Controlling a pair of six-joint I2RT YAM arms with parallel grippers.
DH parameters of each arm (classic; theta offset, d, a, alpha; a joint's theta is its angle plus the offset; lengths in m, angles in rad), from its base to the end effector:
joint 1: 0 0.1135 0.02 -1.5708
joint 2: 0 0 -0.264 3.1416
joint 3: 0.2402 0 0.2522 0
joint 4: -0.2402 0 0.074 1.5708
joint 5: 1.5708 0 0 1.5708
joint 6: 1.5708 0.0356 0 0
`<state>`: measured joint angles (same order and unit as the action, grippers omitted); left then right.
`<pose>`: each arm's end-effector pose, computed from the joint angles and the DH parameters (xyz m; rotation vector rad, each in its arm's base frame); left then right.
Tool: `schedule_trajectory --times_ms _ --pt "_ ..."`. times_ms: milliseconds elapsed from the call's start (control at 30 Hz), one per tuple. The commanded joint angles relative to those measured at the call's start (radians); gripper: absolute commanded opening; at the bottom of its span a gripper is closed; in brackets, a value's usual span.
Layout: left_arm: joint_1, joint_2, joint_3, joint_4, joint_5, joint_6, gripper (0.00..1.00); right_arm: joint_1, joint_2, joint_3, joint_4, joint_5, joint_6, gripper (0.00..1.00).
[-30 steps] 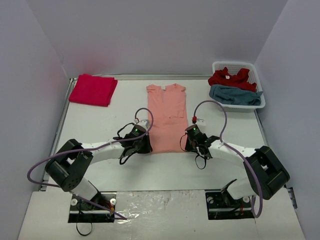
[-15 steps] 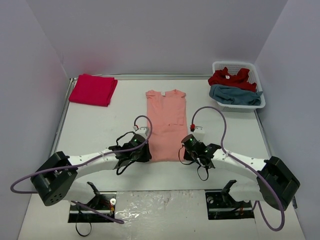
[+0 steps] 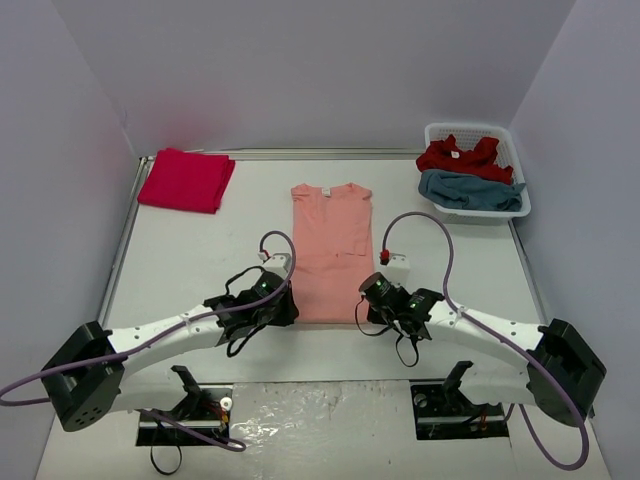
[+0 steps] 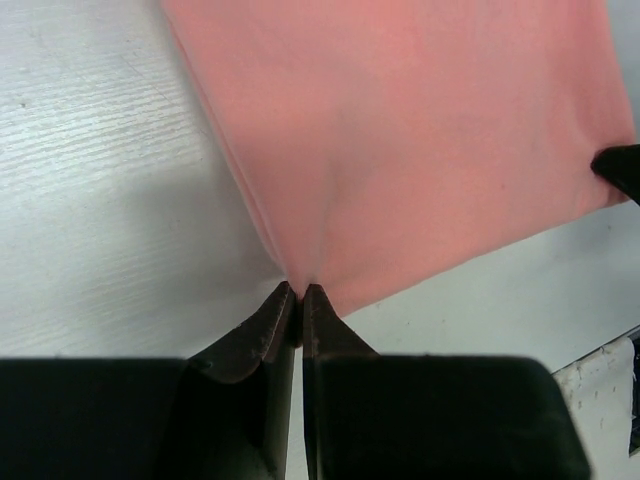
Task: Fold and stack the t-shirts
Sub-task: Grab one side of the 2/3 rectangular tshirt with both arms
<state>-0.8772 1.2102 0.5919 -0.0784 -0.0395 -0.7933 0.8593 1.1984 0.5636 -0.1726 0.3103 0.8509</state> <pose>0.1579 -0.1877 0.1971 0.0788 2.4066 -0.8022 0.1593 0.1681 0.1845 0.1392 2.3759 0.4757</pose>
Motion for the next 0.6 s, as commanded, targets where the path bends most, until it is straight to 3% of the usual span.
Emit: schedule_trajectory --times_ms 0,567 --pt "-0.005 -0.037 0.034 -0.078 -0.052 -0.006 0.02 0.006 -0.036 0.061 -0.067 0.081 0.019 0.0" --pt "-0.003 -0.069 0.152 -0.169 -0.14 -0.001 0.02 0.004 -0.039 0.186 -0.123 0.161 -0.01 0.0"
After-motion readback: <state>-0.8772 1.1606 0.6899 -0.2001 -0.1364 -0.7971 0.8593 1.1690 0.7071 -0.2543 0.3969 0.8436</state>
